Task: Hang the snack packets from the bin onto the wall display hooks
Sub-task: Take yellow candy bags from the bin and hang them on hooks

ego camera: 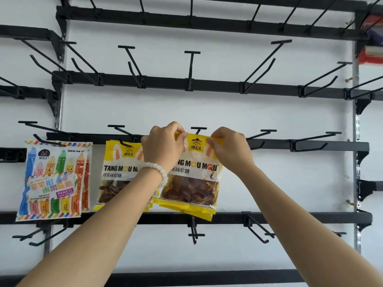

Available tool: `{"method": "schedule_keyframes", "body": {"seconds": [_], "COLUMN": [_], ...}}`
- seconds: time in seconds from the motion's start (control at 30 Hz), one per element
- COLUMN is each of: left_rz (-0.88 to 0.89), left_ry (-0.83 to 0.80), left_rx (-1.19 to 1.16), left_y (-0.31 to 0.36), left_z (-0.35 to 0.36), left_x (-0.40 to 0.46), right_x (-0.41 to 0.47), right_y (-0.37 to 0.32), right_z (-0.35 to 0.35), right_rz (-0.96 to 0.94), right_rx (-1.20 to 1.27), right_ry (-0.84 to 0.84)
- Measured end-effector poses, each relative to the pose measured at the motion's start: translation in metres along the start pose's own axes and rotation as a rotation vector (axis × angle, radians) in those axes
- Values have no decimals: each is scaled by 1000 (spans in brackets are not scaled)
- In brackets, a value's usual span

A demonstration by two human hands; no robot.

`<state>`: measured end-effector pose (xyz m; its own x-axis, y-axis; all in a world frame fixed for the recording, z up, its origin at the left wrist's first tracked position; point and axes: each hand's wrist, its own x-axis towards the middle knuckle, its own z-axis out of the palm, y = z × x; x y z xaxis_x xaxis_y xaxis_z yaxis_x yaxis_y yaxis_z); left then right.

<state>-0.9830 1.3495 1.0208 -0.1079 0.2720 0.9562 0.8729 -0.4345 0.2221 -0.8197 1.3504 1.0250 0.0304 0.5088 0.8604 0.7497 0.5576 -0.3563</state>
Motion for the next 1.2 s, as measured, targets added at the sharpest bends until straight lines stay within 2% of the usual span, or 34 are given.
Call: {"method": "schedule_keyframes", "body": {"seconds": [0.4, 0.63, 1.2], "left_rz": [45, 205, 236], "left_ry": [-23, 0, -80], "left_rx": [82, 124, 223], "left_y": [-12, -25, -33], "left_z": [15, 27, 35], "left_x": [-4, 1, 8], "right_x": [0, 6, 5], "right_y": [10, 17, 27], "right_z": [16, 31, 47], "right_rz": [25, 1, -41], "right_rx": [-83, -123, -160], "right_ry": [-23, 13, 93]}}
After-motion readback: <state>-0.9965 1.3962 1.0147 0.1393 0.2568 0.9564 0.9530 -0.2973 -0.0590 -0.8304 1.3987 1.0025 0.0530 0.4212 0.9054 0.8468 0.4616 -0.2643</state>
